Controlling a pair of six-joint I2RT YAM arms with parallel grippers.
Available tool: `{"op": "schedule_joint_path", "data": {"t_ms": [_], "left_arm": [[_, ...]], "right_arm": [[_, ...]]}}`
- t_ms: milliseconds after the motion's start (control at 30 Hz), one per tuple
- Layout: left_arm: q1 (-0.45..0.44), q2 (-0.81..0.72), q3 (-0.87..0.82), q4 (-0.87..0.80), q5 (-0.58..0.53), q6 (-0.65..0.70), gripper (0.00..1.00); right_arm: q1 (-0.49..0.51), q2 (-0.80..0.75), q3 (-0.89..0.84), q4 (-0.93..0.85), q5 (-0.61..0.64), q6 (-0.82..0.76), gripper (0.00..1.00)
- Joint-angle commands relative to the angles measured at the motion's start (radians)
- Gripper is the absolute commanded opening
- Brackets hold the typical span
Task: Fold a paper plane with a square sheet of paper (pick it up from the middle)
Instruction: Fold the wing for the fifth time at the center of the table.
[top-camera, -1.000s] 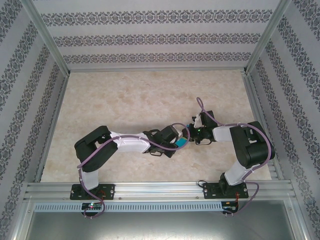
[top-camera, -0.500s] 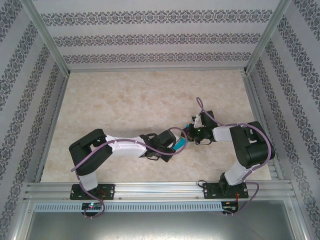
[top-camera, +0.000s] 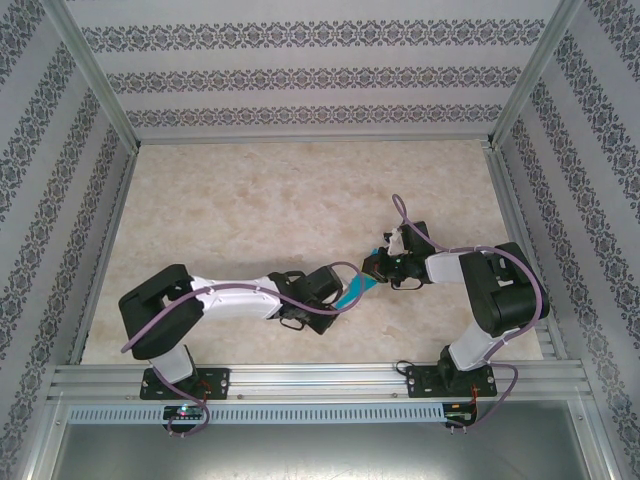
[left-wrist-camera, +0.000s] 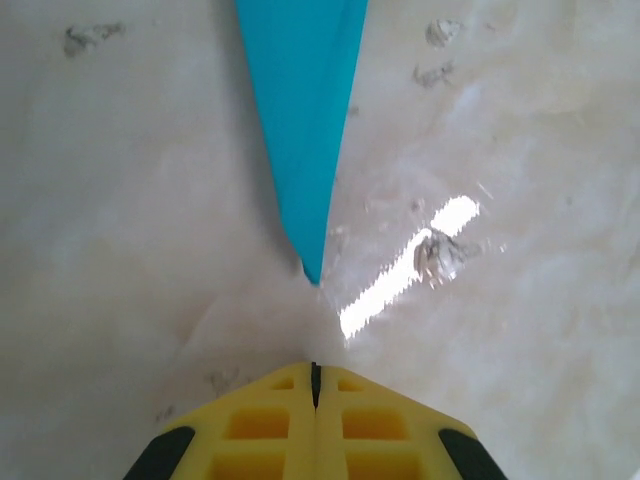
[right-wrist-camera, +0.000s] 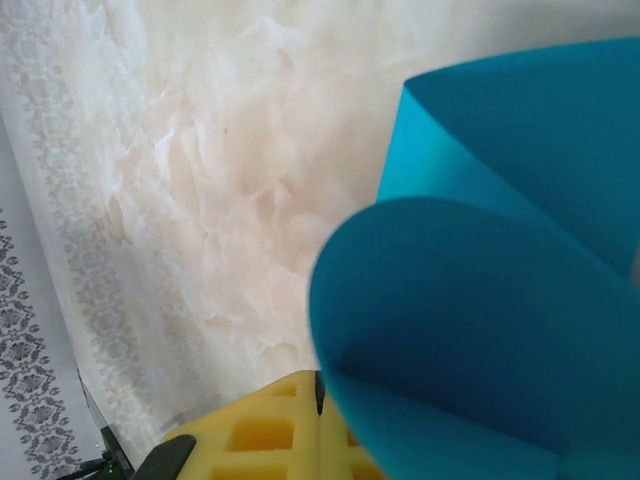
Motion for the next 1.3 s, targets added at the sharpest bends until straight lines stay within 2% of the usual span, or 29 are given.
{"op": "schedule_joint_path", "data": {"t_ms": [0,200,400,700,1000,1267], "left_arm": [[0.018,-0.050,0.026,-0.048,0.028,-0.021,0.00],[0.079,-0.046,0.067,0.051,0.073,-0.057,0.00],[0.144,0.054,0.102,0.177,0.118,-0.113,0.00],[0.170,0.210,0.190,0.282,0.194,-0.141,0.00],[0.170,0.280,0.187,0.241,0.193,-0.102,0.00],[0.169,0.320,0.135,0.189,0.149,-0.046,0.00]], "right_arm": [[-0.009,0.058,-0.047,-0.071,0.167,-0.046,0.00],[-0.004,0.050,-0.056,-0.056,0.155,-0.047,0.00],[0.009,0.050,-0.056,-0.044,0.141,-0.041,0.00],[0.014,0.044,-0.054,-0.036,0.130,-0.033,0.00],[0.013,0.006,-0.041,-0.048,0.120,-0.016,0.00],[0.020,-0.101,-0.024,-0.020,0.078,0.069,0.01]]}}
